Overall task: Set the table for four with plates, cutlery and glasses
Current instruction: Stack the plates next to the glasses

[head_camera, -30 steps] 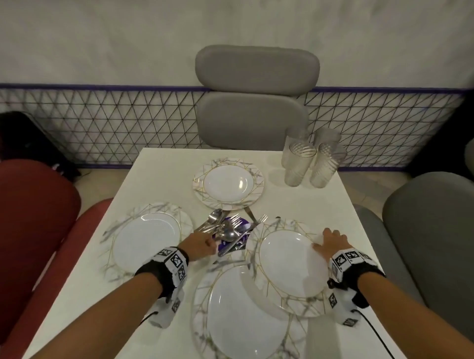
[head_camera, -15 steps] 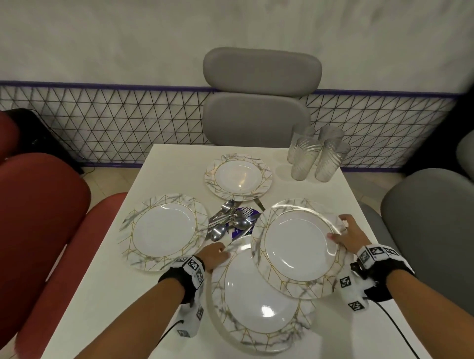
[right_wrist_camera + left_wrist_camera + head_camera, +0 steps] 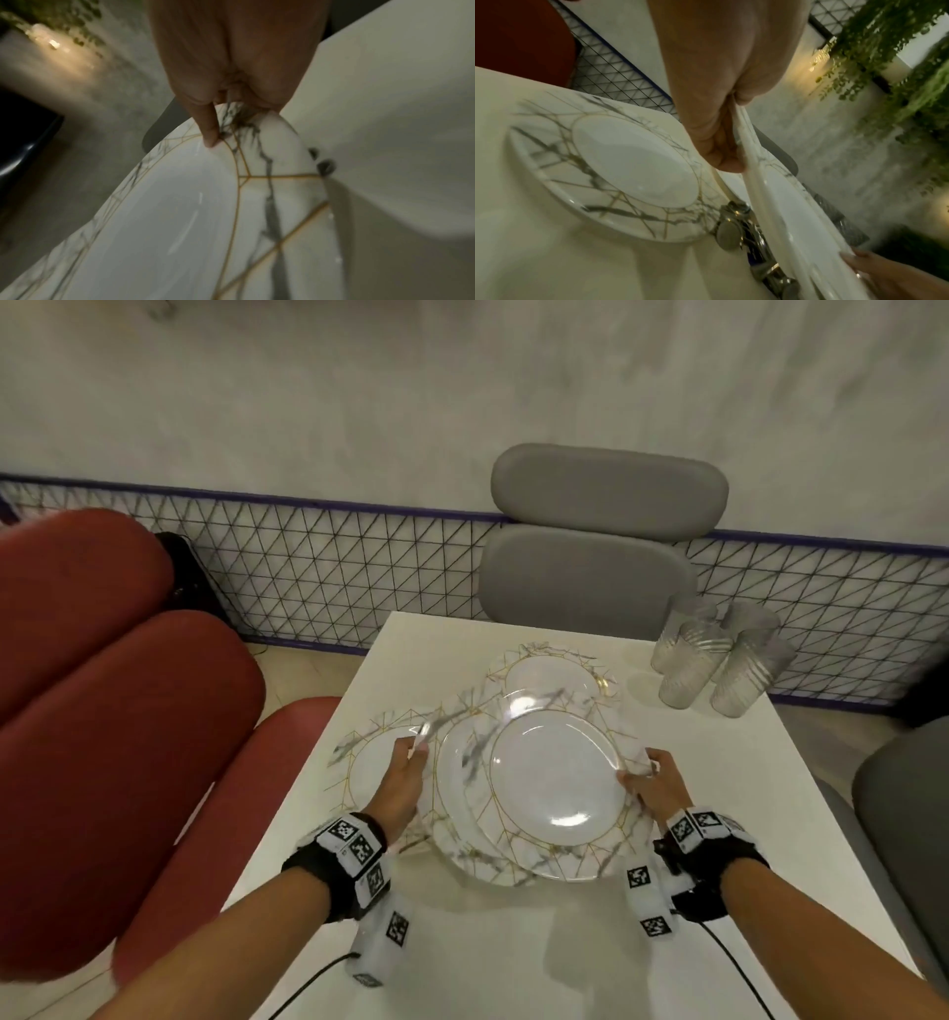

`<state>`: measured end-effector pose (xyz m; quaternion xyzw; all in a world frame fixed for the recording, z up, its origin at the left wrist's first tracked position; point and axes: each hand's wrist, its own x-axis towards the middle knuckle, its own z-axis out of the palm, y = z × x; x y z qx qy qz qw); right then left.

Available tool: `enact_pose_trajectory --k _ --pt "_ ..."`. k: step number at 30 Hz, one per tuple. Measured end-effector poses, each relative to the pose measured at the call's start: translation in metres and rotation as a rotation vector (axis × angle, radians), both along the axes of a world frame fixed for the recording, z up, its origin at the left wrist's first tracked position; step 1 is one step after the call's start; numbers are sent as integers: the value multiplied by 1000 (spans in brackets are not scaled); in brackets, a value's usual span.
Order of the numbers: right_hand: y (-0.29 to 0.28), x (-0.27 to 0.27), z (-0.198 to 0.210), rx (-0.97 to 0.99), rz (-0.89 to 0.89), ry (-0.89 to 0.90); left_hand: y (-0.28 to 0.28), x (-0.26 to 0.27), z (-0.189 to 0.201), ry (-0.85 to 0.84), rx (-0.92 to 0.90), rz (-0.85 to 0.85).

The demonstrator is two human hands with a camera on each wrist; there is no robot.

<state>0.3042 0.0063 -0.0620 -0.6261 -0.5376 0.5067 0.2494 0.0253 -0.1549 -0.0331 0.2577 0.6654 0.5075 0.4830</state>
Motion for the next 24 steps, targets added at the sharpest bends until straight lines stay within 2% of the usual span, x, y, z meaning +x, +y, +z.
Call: enact_pose_trajectory --k 4,6,8,12,15,18,20,22,24 --pt "-13 -89 -11 -40 236 -8 -15 -34 -1 -91 47 166" --pt "-31 -128 -2 -102 360 -45 -24 -52 -2 -130 76 235" --pt "-39 -153 5 -130 451 -96 -35 -72 -3 -95 73 306" --pt "-37 -177 -2 -98 487 -310 -66 -113 -11 -9 102 457" --pt "-33 -179 -17 6 534 -566 -83 -127 -8 -24 153 566" --pt "-38 -185 -18 2 559 -711 -91 -135 -6 -28 191 635" --pt "-38 -189 -21 29 549 -662 -92 -138 -5 -29 196 669" --pt "-35 -192 -23 -32 556 -578 -91 -137 -6 -34 205 696" --pt "-36 -194 -16 -67 429 -372 -88 -135 -7 -42 211 716"
